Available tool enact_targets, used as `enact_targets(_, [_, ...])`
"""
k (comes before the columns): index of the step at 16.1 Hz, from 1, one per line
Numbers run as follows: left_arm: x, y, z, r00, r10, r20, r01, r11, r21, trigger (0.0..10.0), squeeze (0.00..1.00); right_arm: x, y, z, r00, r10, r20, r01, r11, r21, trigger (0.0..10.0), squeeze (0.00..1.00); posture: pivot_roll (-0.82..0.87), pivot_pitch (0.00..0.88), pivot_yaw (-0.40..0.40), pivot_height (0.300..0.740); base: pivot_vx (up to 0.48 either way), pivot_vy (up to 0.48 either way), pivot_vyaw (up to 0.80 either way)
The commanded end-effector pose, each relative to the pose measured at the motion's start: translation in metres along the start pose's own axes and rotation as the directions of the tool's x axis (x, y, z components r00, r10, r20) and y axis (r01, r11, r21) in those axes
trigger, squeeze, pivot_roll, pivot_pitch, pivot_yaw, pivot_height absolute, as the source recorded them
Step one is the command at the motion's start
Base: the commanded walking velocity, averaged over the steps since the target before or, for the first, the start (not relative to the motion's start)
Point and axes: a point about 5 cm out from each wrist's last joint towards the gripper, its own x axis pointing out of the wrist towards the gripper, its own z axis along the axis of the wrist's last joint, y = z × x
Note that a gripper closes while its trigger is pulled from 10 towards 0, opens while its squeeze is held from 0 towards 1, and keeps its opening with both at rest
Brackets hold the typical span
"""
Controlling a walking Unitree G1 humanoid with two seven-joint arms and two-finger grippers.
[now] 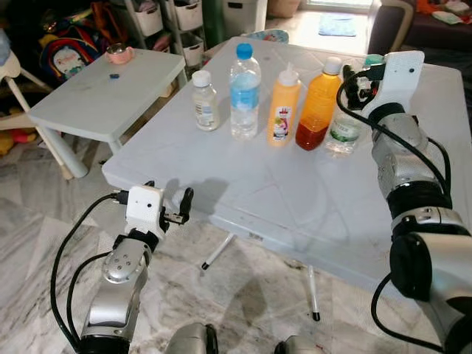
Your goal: Restocking fridge
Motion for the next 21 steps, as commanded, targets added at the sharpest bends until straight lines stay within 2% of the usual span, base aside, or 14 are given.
enact_targets(1, [0.000,0.004,0.002,1.000,0.003,-0.001,-0.003,1.000,0.007,10.0,0.00,0.004,0.000,0.011,0.999,0.003,0.039,-0.003,1.000,-0.004,0.0,0.00,0.05,0.020,0.087,0.740,0.000,0.000,0.00])
enact_targets(8, [-0.004,0.002,0.001,1.000,-0.013,-0.015,0.013,1.000,0.017,10.0,0.00,0.007,0.000,0.014,0.999,-0.017,0.047,0.019,0.999,-0.026,0.0,0.00,0.06,0.018,0.098,0.740,0.000,0.000,0.00])
enact_targets(13, [-0.001,-0.001,0.002,0.999,-0.041,-0.026,0.041,0.999,0.018,10.0,0.00,0.003,-0.006,0.001,0.997,-0.074,-0.033,0.073,0.997,-0.037,0.0,0.00,0.04,0.018,0.100,0.740,0.000,0.000,0.00])
enact_targets(14, [0.001,-0.004,0.001,0.998,-0.061,-0.032,0.062,0.998,0.014,10.0,0.00,-0.002,-0.005,-0.008,0.992,-0.098,-0.076,0.096,0.995,-0.028,0.0,0.00,0.03,0.016,0.096,0.740,0.000,0.000,0.00])
enact_targets(17, [0.004,-0.006,0.000,0.997,-0.060,-0.044,0.060,0.998,0.009,10.0,0.00,-0.009,0.003,-0.015,0.992,-0.084,-0.094,0.080,0.996,-0.044,0.0,0.00,0.01,0.014,0.098,0.740,0.000,0.000,0.00])
enact_targets(18, [0.006,-0.010,0.000,0.996,-0.073,-0.044,0.073,0.997,0.003,10.0,0.00,-0.017,0.009,-0.016,0.992,-0.080,-0.093,0.075,0.996,-0.051,0.0,0.00,-0.01,0.013,0.102,0.740,0.000,0.000,0.00])
enact_targets(20, [0.008,-0.014,0.001,0.994,-0.098,-0.042,0.098,0.995,0.000,10.0,0.00,-0.023,0.016,-0.012,0.995,-0.054,-0.080,0.050,0.997,-0.056,0.0,0.00,-0.03,0.011,0.106,0.740,0.000,0.000,0.00])
enact_targets(21, [0.009,-0.016,0.002,0.994,-0.107,-0.036,0.107,0.994,-0.004,10.0,0.00,-0.028,0.022,-0.006,0.998,-0.025,-0.065,0.020,0.997,-0.072,1.2,0.00,-0.04,0.008,0.106,0.740,0.000,0.000,0.00])
